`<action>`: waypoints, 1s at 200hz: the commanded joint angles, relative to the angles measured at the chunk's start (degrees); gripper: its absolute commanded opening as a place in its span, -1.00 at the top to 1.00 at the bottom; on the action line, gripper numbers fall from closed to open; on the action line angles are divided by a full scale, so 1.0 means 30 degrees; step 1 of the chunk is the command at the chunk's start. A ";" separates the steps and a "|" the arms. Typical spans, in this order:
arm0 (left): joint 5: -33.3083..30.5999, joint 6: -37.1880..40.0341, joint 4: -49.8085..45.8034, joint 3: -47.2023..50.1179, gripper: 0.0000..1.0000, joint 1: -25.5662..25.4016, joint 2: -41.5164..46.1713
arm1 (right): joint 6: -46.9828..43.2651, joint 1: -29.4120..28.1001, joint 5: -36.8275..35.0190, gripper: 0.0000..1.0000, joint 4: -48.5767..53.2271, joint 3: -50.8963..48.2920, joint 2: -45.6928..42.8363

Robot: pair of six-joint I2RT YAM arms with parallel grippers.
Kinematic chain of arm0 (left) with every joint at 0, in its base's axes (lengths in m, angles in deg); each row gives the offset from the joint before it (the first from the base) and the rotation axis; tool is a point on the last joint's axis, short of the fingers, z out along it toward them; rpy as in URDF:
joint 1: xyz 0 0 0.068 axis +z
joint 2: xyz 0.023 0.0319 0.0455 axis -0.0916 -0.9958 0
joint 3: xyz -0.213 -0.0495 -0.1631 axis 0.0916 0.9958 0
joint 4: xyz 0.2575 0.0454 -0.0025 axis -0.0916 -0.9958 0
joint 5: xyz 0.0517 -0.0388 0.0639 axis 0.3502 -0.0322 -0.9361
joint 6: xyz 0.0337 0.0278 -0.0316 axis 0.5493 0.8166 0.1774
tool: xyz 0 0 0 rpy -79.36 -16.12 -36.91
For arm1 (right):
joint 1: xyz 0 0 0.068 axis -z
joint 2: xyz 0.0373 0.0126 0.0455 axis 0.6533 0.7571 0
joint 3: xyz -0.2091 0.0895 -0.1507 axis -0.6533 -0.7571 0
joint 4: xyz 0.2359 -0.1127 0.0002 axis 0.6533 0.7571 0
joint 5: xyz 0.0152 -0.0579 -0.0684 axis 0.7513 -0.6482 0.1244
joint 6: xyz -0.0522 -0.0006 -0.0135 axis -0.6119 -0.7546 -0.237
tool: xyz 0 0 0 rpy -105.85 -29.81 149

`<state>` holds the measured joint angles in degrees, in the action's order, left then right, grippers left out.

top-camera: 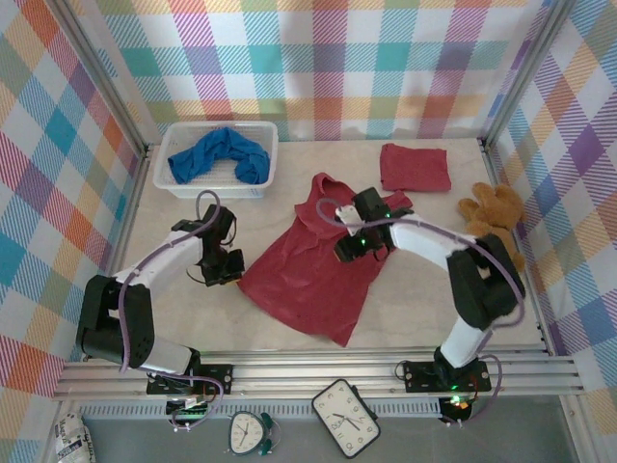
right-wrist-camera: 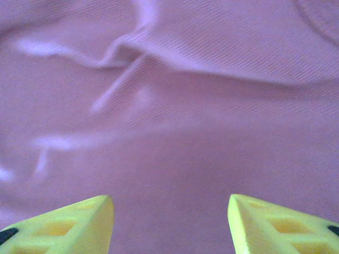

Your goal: Fold and stack the tank tops

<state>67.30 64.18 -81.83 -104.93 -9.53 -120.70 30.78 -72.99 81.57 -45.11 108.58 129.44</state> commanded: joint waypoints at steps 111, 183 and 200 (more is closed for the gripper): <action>-0.0203 0.0662 0.0330 -0.2351 1.00 0.0765 -0.2021 | 1.0064 -1.1464 -0.3835 -0.21 0.3651 -0.5724 -0.6283; 0.0101 0.0957 0.0214 -0.2561 1.00 0.0918 -0.2105 | 1.1390 -1.2691 -0.4436 -0.21 0.3364 -0.5401 -0.2954; 0.0133 0.1017 0.0171 -0.2532 1.00 0.0915 -0.2083 | 1.0999 -1.2652 -0.4696 -0.18 0.2890 -0.5318 -0.2694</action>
<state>66.80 66.06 -81.02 -111.53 -7.54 -126.71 63.19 -110.74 70.12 -36.25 90.94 119.69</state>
